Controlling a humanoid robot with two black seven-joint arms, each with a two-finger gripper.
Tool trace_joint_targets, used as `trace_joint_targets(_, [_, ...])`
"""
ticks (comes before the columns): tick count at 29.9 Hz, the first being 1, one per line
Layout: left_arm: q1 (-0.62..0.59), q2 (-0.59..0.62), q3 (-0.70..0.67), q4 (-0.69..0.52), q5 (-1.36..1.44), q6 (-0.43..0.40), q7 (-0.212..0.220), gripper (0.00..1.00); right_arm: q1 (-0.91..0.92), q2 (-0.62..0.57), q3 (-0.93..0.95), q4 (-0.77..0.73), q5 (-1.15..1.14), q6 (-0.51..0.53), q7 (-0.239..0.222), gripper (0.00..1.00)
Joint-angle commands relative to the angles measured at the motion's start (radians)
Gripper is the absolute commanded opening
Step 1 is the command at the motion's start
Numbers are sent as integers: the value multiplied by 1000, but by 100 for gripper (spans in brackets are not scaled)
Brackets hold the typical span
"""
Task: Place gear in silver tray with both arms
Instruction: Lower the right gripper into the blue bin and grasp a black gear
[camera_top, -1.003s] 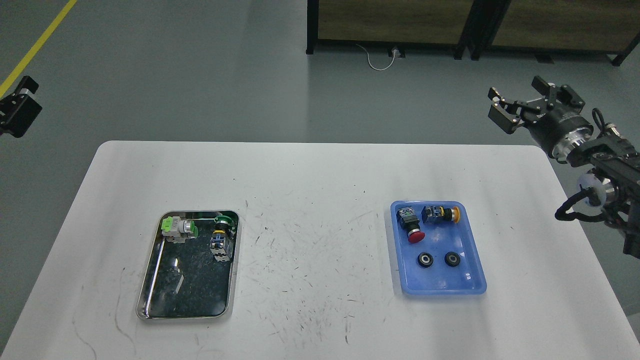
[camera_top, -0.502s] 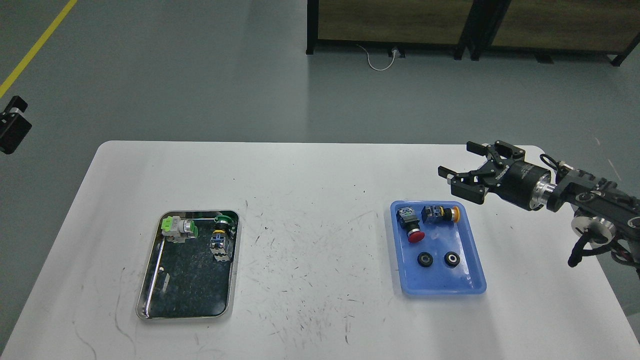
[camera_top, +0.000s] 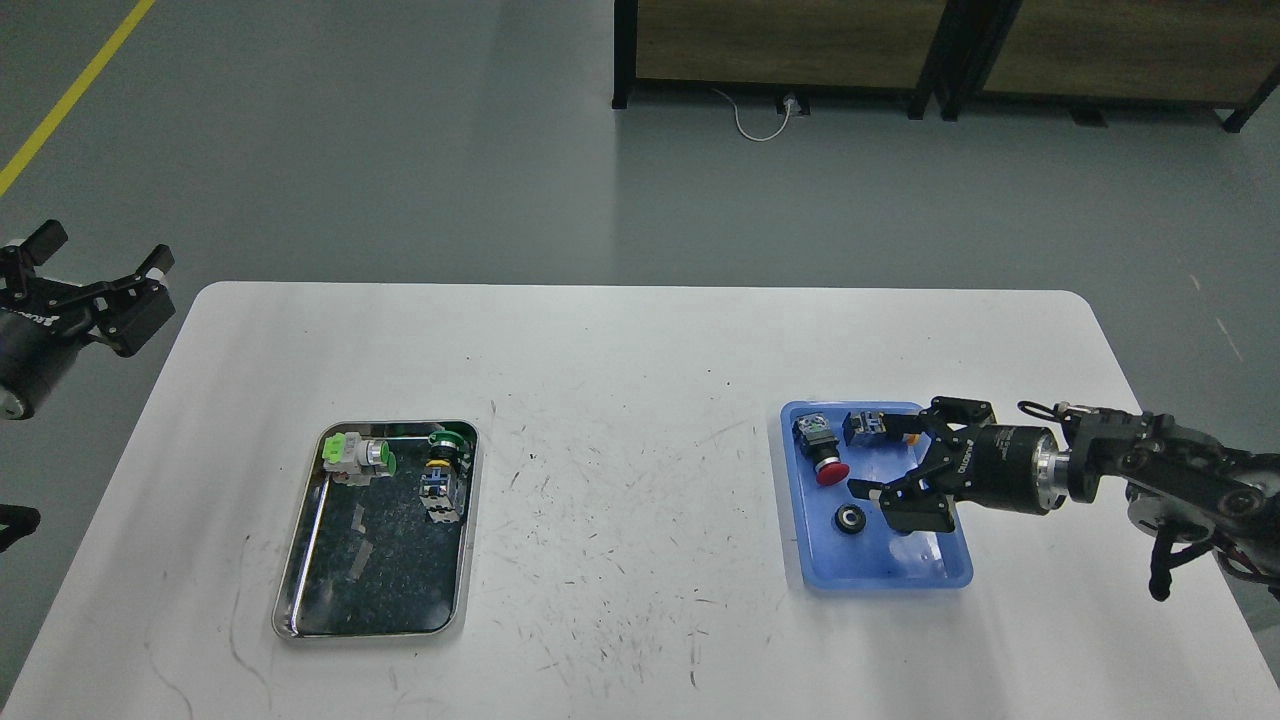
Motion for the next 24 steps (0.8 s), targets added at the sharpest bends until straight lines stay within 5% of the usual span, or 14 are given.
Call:
trace_joint_targets(1, [-2,-7,14,-1,1,16,0,99,-15,6,-5,0,-3,-1,-50,100])
trace_joint_targets(6, [-19,-23,60,-1,1,53,0,99,-32,12,-17,-3,-17,-2,-88,100])
trace_joint_targets(24, [-17,-44,83,-1,1,115,0,99,-62,14,-26,-28,-47,-113,-121,95])
